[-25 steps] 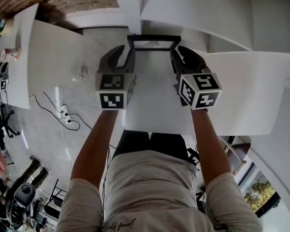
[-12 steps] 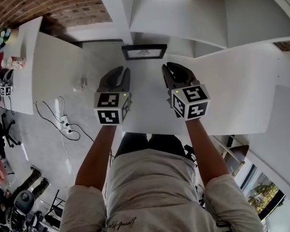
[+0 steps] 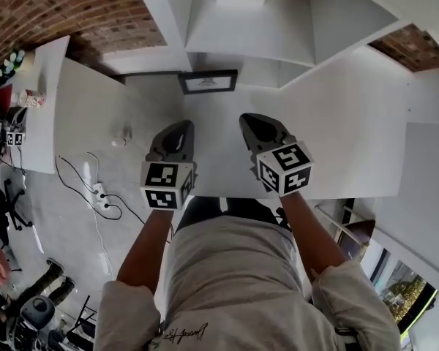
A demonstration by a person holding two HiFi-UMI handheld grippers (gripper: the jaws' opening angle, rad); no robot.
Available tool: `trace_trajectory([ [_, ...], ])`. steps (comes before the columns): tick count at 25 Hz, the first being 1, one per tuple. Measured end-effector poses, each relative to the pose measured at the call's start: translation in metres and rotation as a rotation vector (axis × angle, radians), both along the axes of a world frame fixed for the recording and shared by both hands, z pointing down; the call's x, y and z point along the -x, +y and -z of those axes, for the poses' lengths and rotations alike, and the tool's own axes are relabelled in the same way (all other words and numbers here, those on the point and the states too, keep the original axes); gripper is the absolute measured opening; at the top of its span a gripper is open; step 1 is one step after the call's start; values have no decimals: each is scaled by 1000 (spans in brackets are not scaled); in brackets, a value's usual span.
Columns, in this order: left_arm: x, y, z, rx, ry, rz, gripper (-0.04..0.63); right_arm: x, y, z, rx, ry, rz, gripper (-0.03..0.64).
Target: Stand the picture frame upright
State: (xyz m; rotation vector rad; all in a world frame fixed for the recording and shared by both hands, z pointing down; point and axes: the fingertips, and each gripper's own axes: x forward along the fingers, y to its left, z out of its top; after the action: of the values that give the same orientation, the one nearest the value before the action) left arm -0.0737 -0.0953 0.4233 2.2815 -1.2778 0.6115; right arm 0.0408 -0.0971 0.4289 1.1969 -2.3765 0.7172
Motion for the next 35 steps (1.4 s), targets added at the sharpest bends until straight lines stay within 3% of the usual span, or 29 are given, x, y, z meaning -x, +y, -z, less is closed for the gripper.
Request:
trace_trajectory([
  [17, -41, 77, 50, -43, 18, -31, 17, -33, 67, 54, -2, -47, 57, 29],
  [35, -33, 81, 91, -94, 13, -30, 17, -23, 83, 87, -31, -89, 80, 28],
])
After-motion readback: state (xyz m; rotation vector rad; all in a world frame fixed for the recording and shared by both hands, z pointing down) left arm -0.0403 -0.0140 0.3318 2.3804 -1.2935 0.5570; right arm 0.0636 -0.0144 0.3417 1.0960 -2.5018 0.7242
